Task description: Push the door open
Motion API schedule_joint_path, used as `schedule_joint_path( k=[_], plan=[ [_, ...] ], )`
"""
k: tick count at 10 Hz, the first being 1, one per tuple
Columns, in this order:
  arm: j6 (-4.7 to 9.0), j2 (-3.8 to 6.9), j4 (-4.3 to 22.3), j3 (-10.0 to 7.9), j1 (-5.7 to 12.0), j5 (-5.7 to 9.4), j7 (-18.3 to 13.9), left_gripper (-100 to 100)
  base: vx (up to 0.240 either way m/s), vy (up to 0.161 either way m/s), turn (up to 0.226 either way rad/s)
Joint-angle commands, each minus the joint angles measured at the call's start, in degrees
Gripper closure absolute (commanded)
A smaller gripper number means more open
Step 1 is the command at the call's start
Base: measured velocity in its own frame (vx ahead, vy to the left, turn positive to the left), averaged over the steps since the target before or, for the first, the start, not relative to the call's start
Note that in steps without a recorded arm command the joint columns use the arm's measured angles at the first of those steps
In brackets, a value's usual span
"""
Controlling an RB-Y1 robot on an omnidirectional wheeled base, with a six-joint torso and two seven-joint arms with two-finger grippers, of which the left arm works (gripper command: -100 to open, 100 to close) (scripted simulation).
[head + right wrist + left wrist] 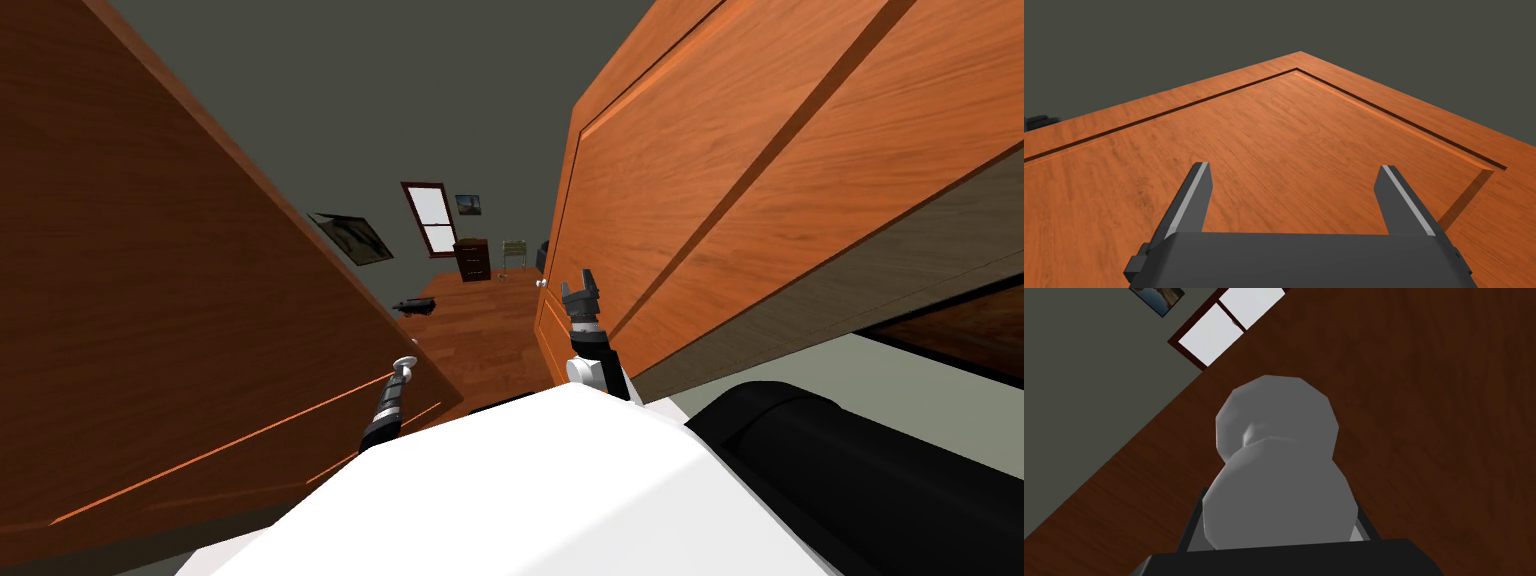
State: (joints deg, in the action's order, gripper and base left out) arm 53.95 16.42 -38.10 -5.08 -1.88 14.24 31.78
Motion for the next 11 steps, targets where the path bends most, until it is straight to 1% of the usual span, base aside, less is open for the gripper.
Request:
schedule_joint_path(
  k=[1,2,3,4,5,6,7,8,9,10,11],
  plan=[
    [0.43,0.31,0.56,-0.40,0.54,0.56,-1.60,100,0.022,0.015,-0.020],
    [0.40,0.04,0.55,-0.62,0.73,1.42,-3.90,100,0.019,0.017,-0.035],
    [0.36,-0.22,0.55,-0.84,0.92,2.28,-5.42,100,0.045,0.023,-0.052],
    [0.36,-0.22,0.55,-0.84,0.92,2.28,-6.31,100,0.038,0.021,-0.017],
    [0.32,-0.49,0.55,-1.07,1.12,3.16,-8.50,100,0.036,0.022,-0.034],
    [0.28,-0.77,0.55,-1.30,1.32,4.07,-10.04,100,0.048,0.034,-0.051],
    [0.28,-0.77,0.55,-1.30,1.32,4.07,-11.06,100,0.030,0.027,-0.033],
    [0.24,-1.06,0.55,-1.54,1.53,4.98,-13.17,100,0.030,0.023,-0.033],
    [0.24,-1.06,0.55,-1.54,1.53,4.98,-13.44,100,0.025,0.016,-0.016],
    [0.20,-1.34,0.55,-1.77,1.73,5.89,-15.78,100,0.032,0.016,-0.040],
    [0.16,-1.62,0.55,-2.01,1.93,6.80,-17.27,100,0.049,0.031,-0.054]
  ],
)
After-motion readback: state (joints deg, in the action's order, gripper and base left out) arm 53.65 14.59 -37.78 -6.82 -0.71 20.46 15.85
